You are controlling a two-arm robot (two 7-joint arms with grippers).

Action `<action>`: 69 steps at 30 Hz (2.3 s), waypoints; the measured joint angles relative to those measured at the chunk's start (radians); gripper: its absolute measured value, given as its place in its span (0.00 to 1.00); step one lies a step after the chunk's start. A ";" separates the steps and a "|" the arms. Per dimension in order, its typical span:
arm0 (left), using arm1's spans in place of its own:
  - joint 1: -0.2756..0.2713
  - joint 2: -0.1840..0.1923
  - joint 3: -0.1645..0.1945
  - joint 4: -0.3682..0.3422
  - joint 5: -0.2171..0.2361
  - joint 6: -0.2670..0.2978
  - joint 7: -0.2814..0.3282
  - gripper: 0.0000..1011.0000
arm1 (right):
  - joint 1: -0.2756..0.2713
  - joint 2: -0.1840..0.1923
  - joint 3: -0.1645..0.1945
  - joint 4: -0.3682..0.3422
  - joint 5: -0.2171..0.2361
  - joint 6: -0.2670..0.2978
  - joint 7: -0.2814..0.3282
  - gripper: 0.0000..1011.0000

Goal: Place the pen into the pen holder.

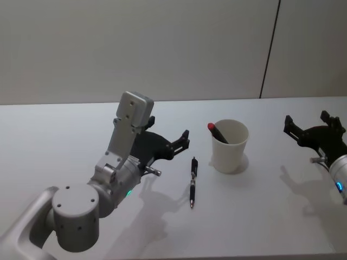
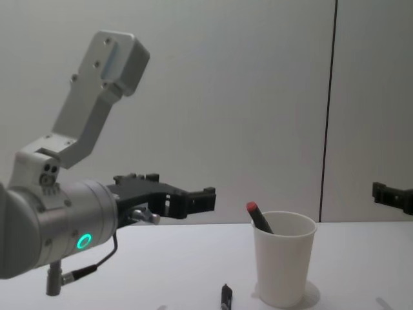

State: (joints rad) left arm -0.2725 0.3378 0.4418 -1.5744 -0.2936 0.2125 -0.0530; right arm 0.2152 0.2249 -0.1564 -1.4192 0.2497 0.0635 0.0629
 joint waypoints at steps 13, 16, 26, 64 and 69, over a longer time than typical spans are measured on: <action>-0.035 -0.053 0.011 0.062 -0.039 0.094 -0.001 0.99 | 0.000 0.000 0.000 0.000 0.000 0.000 0.000 0.99; -0.042 -0.064 0.014 0.075 -0.048 0.116 0.000 0.99 | 0.000 0.000 0.000 0.000 0.000 0.000 0.000 0.99; -0.064 -0.101 0.025 0.122 -0.066 0.187 0.007 0.99 | 0.000 0.000 0.000 0.000 0.000 0.000 0.000 0.99; -0.111 -0.154 0.069 0.217 0.086 0.360 -0.053 0.99 | 0.000 0.000 0.000 0.000 0.000 0.000 0.000 0.99; -0.114 -0.156 0.074 0.223 0.111 0.373 -0.063 0.99 | 0.000 0.000 0.000 0.000 0.000 0.000 0.000 0.99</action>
State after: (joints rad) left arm -0.3864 0.1817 0.5156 -1.3510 -0.1825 0.5858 -0.1158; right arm 0.2152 0.2249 -0.1564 -1.4192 0.2495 0.0635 0.0629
